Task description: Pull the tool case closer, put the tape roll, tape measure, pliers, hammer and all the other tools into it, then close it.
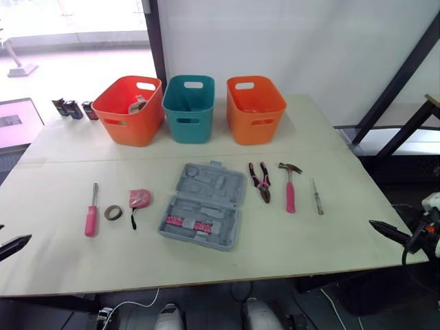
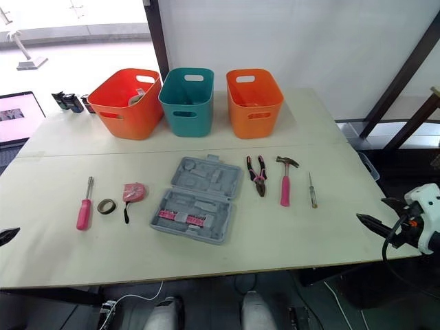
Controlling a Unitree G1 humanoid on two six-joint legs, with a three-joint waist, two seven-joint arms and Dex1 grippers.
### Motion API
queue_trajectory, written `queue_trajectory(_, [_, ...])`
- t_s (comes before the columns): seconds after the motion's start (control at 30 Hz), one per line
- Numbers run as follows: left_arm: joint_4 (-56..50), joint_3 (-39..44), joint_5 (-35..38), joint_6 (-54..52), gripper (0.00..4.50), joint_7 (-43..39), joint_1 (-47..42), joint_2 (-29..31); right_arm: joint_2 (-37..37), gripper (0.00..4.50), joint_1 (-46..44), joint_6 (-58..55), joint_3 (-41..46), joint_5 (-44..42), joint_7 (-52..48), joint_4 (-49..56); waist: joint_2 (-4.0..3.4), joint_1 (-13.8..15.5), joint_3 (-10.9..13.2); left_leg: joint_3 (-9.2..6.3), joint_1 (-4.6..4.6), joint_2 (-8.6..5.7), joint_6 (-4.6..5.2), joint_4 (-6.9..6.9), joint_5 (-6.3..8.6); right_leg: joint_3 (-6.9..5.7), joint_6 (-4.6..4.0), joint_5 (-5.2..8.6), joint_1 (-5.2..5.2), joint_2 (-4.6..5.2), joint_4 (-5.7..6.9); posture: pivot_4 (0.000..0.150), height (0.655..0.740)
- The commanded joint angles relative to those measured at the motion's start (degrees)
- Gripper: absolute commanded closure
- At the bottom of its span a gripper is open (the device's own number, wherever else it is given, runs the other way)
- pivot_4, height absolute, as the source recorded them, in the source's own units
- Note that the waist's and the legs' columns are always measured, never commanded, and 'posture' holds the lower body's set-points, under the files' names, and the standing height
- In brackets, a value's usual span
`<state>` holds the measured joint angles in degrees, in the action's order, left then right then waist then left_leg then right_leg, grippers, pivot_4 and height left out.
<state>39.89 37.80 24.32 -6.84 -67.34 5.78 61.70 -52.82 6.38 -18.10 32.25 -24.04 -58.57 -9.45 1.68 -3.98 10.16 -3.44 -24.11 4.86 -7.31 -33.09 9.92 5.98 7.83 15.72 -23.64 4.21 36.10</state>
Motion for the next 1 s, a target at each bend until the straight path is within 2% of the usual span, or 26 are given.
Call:
queue_trajectory(0.03, [-1.24, 1.57, 0.25, -0.18, 0.02, -0.35, 0.18, 1.91, 0.08, 0.00, -0.08, -0.11, 1.02, -0.98, 0.55, 1.82, 0.00, 0.02, 0.00, 0.00, 0.00, 0.00, 0.00, 0.00, 0.00, 0.00, 0.00, 0.00, 0.00, 0.00, 0.00, 0.150, 0.7400])
queue_trajectory(0.5, [-2.44, 1.75, 0.68, -2.23, 0.02, 1.34, -0.38, 1.22, 0.36, 0.00, -1.45, -0.32, 0.27, -0.98, 0.94, 1.82, 0.00, 0.02, 0.00, 0.00, 0.00, 0.00, 0.00, 0.00, 0.00, 0.00, 0.00, 0.00, 0.01, 0.00, 0.01, 0.150, 0.7400])
queue_trajectory(0.6, [-5.27, 1.56, 2.28, -4.18, 0.02, 6.17, -4.72, -1.67, 1.97, 0.00, -2.18, -2.38, -0.47, -2.05, 3.34, 5.91, 0.00, 0.12, 0.00, 0.00, 0.02, 0.00, 0.01, -0.01, 0.00, 0.00, 0.00, 0.00, 0.04, 0.00, 0.03, 0.150, 0.7400])
queue_trajectory(0.67, [-10.99, -0.47, 3.39, -6.03, 0.02, 9.15, -7.68, -5.31, 3.88, 0.00, -3.15, -6.19, -2.99, -3.51, 5.88, 12.82, -0.03, 0.24, -0.02, -0.01, 0.04, 0.00, 0.01, -0.05, -0.01, 0.00, 0.00, 0.00, 0.09, -0.01, 0.04, 0.150, 0.7400])
queue_trajectory(0.8, [-19.00, -7.84, 3.35, -8.71, 0.02, 12.27, -14.01, -13.11, 7.97, 0.00, -7.74, -14.68, -11.40, -4.94, 13.02, 25.78, -0.04, 0.49, -0.03, -0.04, 0.04, 0.00, 0.02, -0.09, -0.02, 0.00, 0.03, -0.01, 0.16, -0.05, 0.07, 0.150, 0.7400])
queue_trajectory(0.83, [-19.59, -10.86, 2.86, -9.30, 0.00, 12.99, -16.80, -15.95, 9.69, 0.27, -9.77, -16.82, -14.74, -4.87, 15.18, 28.54, -0.04, 0.50, -0.03, -0.04, 0.05, 0.00, 0.02, -0.12, -0.02, 0.00, 0.04, -0.02, 0.17, -0.07, 0.10, 0.150, 0.7400])
queue_trajectory(0.9, [-18.78, -15.85, 1.08, -9.41, 0.54, 13.62, -21.57, -19.78, 12.80, 0.86, -13.65, -19.52, -20.51, -4.39, 18.02, 31.29, -0.03, 0.77, -0.03, -0.10, 0.04, 0.01, 0.03, -0.13, -0.02, 0.00, 0.06, -0.02, 0.20, -0.12, 0.12, 0.150, 0.7400])
queue_trajectory(1.0, [-14.04, -23.46, -3.67, -5.10, 1.81, 10.67, -27.66, -23.18, 16.32, 2.30, -19.59, -21.86, -30.87, -0.15, 20.45, 31.31, -0.01, 1.22, -0.04, -0.20, 0.01, 0.01, 0.04, -0.20, -0.03, 0.00, 0.09, -0.03, 0.23, -0.22, 0.13, 0.150, 0.7400])
